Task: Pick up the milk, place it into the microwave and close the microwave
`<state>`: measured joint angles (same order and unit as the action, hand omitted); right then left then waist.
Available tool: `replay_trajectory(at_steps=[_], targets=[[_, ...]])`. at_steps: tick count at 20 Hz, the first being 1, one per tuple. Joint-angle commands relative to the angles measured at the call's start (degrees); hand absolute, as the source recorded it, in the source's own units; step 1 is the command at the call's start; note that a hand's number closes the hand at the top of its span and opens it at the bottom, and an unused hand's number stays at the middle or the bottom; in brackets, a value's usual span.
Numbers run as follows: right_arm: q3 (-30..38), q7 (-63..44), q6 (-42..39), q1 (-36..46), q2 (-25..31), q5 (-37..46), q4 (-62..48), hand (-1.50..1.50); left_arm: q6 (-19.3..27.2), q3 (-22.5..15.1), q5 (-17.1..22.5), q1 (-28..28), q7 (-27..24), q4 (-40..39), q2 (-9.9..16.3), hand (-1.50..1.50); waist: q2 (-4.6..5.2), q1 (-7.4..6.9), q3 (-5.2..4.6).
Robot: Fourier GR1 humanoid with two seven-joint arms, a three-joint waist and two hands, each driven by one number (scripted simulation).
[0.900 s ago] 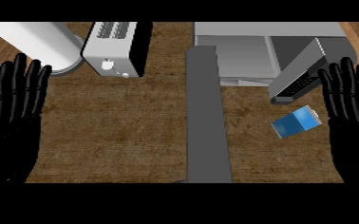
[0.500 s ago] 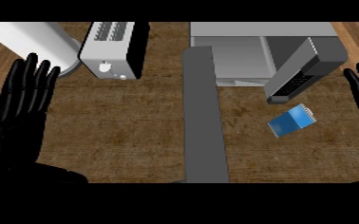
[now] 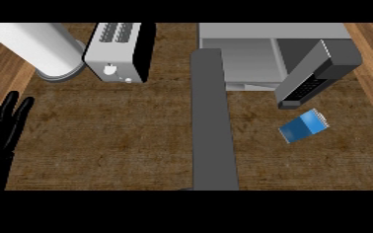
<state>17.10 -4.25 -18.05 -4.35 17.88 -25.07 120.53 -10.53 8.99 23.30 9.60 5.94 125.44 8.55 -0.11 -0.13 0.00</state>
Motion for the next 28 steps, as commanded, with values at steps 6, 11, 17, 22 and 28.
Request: replay_trajectory(at_steps=[6,11,17,22,28], targets=[[4.8,3.9,-4.8,-1.7,0.6,3.2,-6.5,-1.50,-4.5,7.6,9.4,6.5,4.0,7.2,2.3,-1.50,0.02,-0.04,0.01],[0.2,12.0,-2.4,-0.8,-4.6,15.3,-16.4,-1.50,-10.6,9.0,9.8,15.3,-1.2,9.7,-1.2,-1.50,0.05,-0.62,0.01],[2.7,16.5,-0.1,2.0,-3.4,19.3,-26.5,-1.50,-13.2,11.4,13.4,18.1,0.4,10.3,-2.1,-1.50,0.05,-0.41,0.01],[1.2,22.2,1.5,3.1,-4.0,25.0,-36.9,-1.50,-16.8,16.0,18.6,20.5,0.1,9.6,-0.8,-1.50,0.04,-0.67,0.01],[2.6,35.4,1.9,9.5,-0.8,29.7,-58.3,-1.50,-17.0,15.0,16.4,20.5,0.4,11.1,-3.3,-1.50,0.17,-0.84,0.07]])
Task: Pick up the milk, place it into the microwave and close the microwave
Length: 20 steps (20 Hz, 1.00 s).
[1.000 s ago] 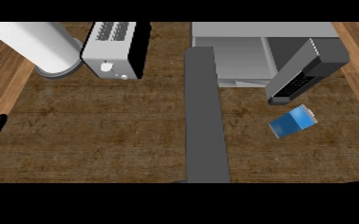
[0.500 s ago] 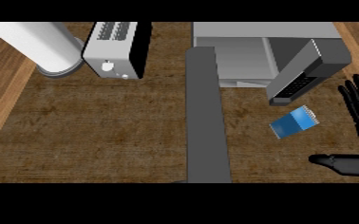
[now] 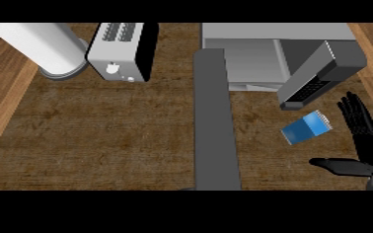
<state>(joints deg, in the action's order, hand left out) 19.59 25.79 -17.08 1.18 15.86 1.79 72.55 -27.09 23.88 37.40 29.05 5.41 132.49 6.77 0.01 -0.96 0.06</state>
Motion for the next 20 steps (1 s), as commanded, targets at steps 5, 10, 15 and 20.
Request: replay_trajectory(at_steps=[5,10,15,20], targets=[[-0.2,16.2,1.7,5.1,3.3,6.7,-21.5,-1.50,-3.7,2.8,5.3,4.0,-0.2,4.4,-2.4,-1.50,-0.01,-0.15,0.01],[-0.5,25.0,5.6,12.0,4.6,10.9,-37.3,-1.50,-2.6,4.9,7.8,1.5,1.7,3.3,-0.3,-1.50,0.14,-0.23,0.05],[0.5,30.9,3.8,17.5,7.0,11.2,-48.7,-1.50,-7.2,9.0,10.9,2.9,0.7,-0.1,2.0,-1.50,0.21,-0.62,0.09],[1.1,35.6,4.3,20.2,7.3,11.9,-56.1,-1.50,-7.1,7.5,10.4,2.3,1.2,0.2,0.8,-1.50,0.40,-0.87,0.17]])
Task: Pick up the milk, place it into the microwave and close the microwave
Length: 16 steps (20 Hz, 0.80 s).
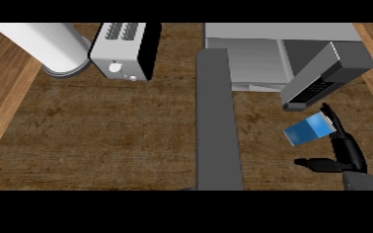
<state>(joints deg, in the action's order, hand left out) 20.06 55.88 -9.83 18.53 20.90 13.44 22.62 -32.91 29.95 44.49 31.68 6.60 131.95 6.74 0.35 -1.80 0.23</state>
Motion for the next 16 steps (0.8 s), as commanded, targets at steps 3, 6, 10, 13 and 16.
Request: replay_trajectory(at_steps=[3,6,10,13,16], targets=[[1.0,8.7,-5.7,0.5,2.3,-0.7,-7.3,-1.50,0.3,-0.2,2.8,0.9,1.5,3.8,-1.0,-1.50,0.05,0.22,0.02],[1.0,7.1,-3.3,3.7,-1.7,-1.0,-8.9,1.50,-0.8,0.4,4.0,0.4,1.9,1.5,0.8,-1.50,0.19,-0.09,0.07],[-0.3,6.5,-4.9,6.0,-1.6,-0.3,-8.8,1.50,-3.0,-0.1,4.1,2.0,0.9,2.5,-0.8,-1.50,0.20,-0.91,0.10],[-1.3,5.5,-7.2,7.2,0.6,0.4,-9.1,1.50,-4.1,3.0,4.3,-1.0,-0.9,-3.1,1.4,-1.50,0.29,-0.75,0.06],[-0.6,8.2,-4.0,7.7,-1.7,-0.6,-7.5,1.50,0.0,1.5,6.2,-0.9,2.6,0.5,2.3,-1.50,0.29,-0.23,0.11]])
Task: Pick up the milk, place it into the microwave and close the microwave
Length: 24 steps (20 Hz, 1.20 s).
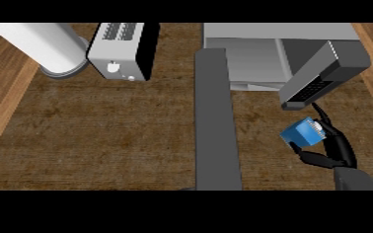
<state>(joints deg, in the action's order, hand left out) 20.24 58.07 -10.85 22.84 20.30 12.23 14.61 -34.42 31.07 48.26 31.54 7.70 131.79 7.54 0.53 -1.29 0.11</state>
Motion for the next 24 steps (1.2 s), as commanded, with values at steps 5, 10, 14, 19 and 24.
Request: replay_trajectory(at_steps=[5,10,14,19,24], targets=[[0.8,7.5,9.9,1.9,-12.1,-1.1,0.5,1.50,1.9,0.3,3.4,-1.4,1.8,1.0,1.6,-1.50,0.01,-0.30,0.16],[0.8,9.6,7.2,1.4,-13.3,-1.3,-0.8,1.50,-2.6,0.6,3.0,1.6,0.9,0.9,-0.7,-1.50,-0.13,-0.51,0.08],[-0.2,7.4,9.9,4.7,-15.2,-0.6,-0.2,1.50,-3.1,3.5,6.2,3.5,1.3,0.5,-0.2,-1.50,-0.25,-0.52,0.03],[-1.1,5.2,13.7,7.2,-15.2,0.3,1.8,1.50,0.2,1.1,3.4,1.8,4.8,4.1,-2.2,-1.50,-0.32,0.23,-0.02],[0.2,-0.4,13.4,13.2,-13.2,-1.2,2.8,1.50,-2.5,4.0,2.9,-0.4,4.0,-1.6,-0.8,-1.50,-0.35,0.33,-0.06]])
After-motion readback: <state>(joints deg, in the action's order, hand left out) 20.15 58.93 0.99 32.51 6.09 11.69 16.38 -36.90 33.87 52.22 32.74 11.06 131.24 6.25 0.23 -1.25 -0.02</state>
